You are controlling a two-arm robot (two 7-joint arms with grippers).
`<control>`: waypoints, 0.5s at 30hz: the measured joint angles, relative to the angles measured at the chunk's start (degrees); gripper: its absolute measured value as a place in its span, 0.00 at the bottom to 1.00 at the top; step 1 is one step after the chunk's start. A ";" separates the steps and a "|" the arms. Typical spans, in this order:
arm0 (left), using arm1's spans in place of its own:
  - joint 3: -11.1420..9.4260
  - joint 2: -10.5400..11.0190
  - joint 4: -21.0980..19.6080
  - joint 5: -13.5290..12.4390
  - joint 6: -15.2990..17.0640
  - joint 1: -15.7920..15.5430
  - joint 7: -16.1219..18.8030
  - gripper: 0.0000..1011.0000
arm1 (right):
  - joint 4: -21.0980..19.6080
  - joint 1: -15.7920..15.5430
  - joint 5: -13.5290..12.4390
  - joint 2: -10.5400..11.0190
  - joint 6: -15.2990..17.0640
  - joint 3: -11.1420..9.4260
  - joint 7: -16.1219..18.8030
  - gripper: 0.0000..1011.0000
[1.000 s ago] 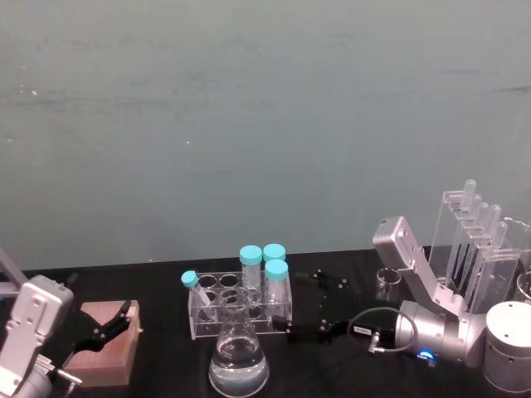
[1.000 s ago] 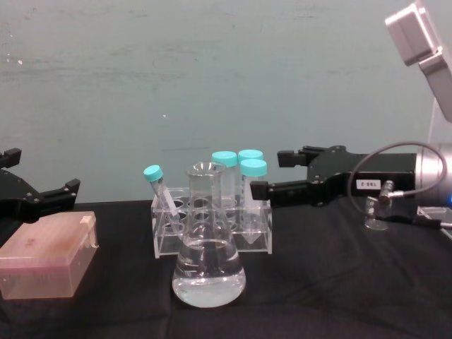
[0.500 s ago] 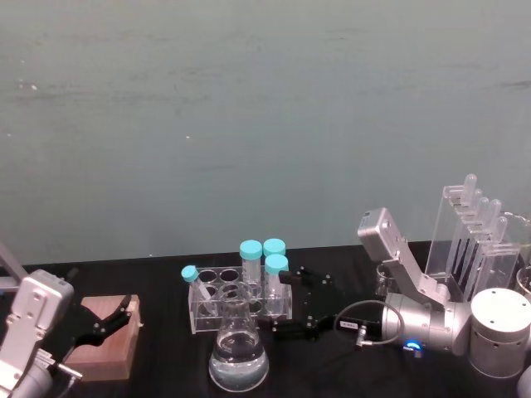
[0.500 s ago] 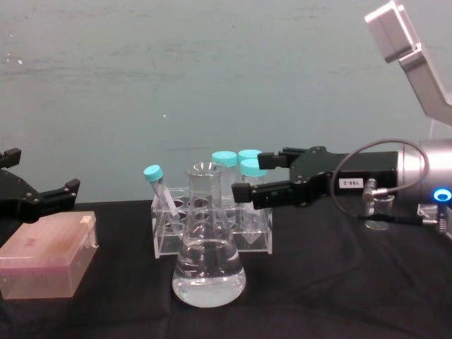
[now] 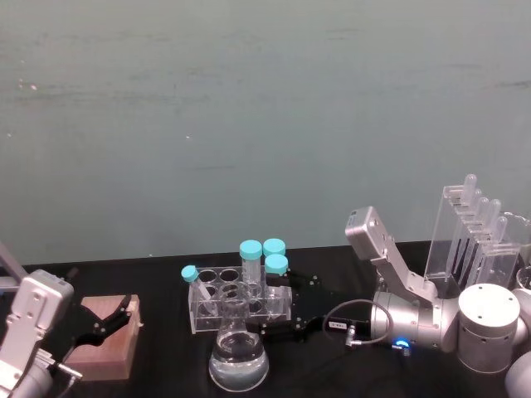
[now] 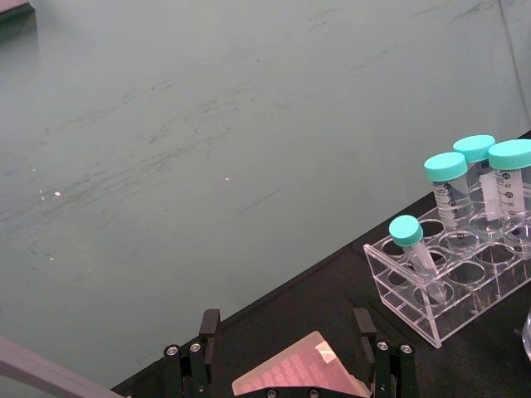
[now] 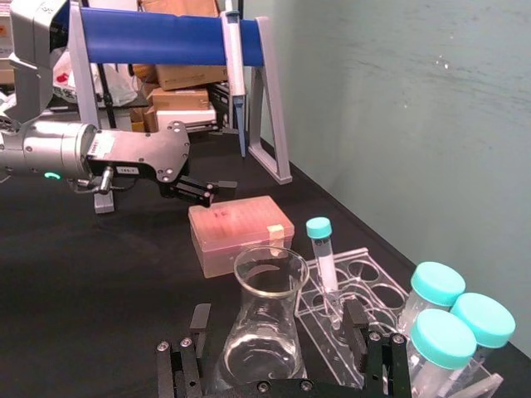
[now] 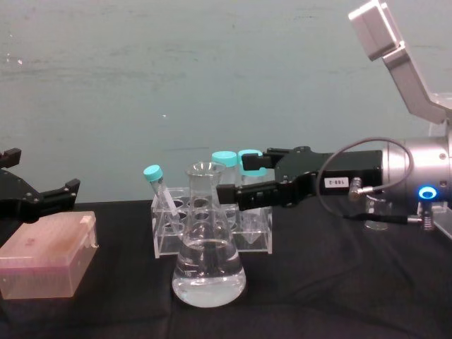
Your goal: Place the experimental apparatus aside using one hand.
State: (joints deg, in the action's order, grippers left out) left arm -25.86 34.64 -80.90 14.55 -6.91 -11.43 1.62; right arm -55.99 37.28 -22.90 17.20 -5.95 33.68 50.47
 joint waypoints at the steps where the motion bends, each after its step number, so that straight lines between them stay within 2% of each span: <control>1: 0.00 0.00 0.00 0.00 0.00 0.00 0.00 0.99 | 0.11 0.10 -0.11 -0.05 -0.01 0.14 0.05 0.99; 15: 0.00 0.00 0.00 0.00 0.00 0.00 0.00 0.99 | 3.28 2.13 -2.07 -1.56 -0.10 2.06 0.77 0.99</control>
State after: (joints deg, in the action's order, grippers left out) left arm -25.86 34.65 -80.90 14.55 -6.91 -11.43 1.62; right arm -52.71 39.42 -24.97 15.64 -6.05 35.74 51.24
